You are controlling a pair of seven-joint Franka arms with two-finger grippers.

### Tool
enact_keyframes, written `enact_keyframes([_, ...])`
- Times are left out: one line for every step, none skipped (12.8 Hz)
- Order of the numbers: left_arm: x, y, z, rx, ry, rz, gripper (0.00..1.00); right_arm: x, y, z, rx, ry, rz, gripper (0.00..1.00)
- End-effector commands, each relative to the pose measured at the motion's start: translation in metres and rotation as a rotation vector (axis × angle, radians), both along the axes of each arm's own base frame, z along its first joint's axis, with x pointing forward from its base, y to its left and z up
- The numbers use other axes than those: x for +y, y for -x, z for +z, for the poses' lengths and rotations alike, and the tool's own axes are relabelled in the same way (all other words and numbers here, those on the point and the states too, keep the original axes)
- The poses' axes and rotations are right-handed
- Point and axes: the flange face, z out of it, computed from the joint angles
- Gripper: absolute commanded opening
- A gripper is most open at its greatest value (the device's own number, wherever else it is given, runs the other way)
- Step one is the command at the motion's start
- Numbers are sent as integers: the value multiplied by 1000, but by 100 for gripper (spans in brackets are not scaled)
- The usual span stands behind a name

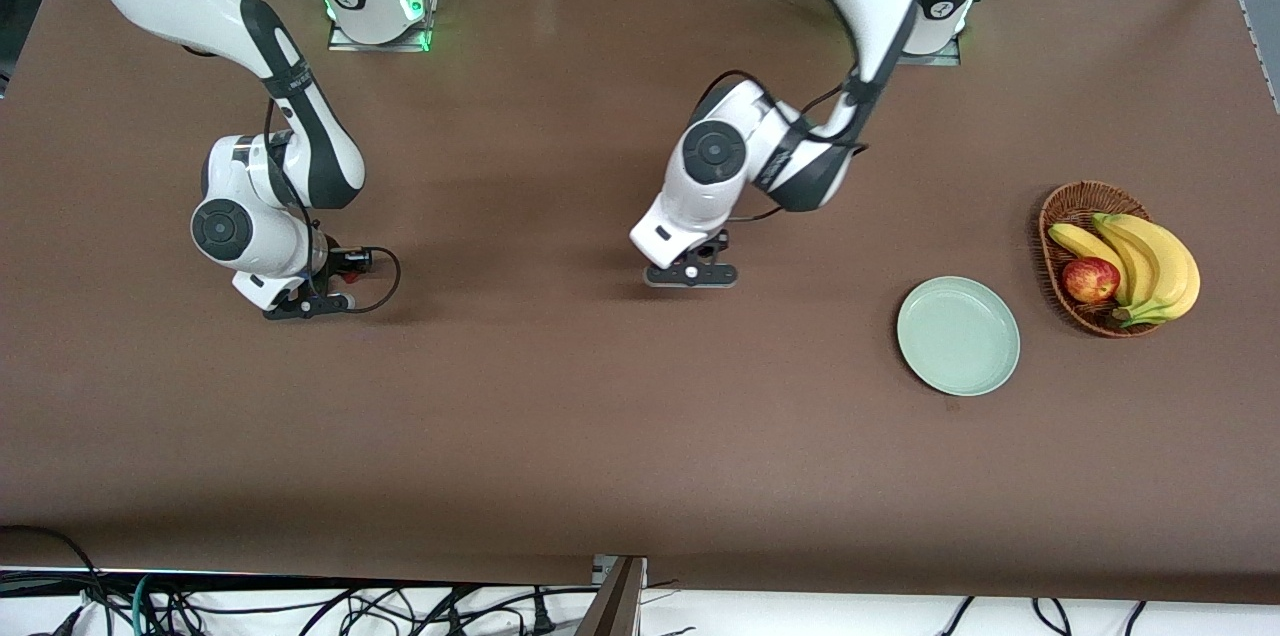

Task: Collect all strawberries into plate
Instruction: 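Grasp the mid-table strawberry with the left gripper while the right gripper grasps another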

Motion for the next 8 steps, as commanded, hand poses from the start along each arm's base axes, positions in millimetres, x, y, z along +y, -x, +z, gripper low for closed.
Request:
enact_keyframes([96, -16, 32, 41, -11, -105, 0, -3, -1, 6, -11, 1, 15, 8])
enact_keyframes([140, -24, 28, 53, -9, -119, 0, -2, -6, 12, -26, 1, 12, 7])
enact_keyframes([175, -28, 26, 55, 0, -167, 0, 4, -18, 25, -58, -5, 20, 7])
enact_keyframes([213, -37, 22, 60, 8, -191, 0, 21, -28, 37, -72, -14, 27, 7])
enact_keyframes([244, -44, 13, 69, 10, -195, 0, 57, -37, 49, -80, -29, 40, 7])
enact_keyframes([273, -51, 1, 72, 5, -200, 0, 85, -43, 60, -93, -25, 3, 7])
enact_keyframes([305, -58, -11, 63, -1, -228, 0, 115, -48, 65, -109, -19, -31, 7])
enact_keyframes([332, -58, -28, 62, -1, -276, 0, 141, -50, 69, -127, -20, -39, 7])
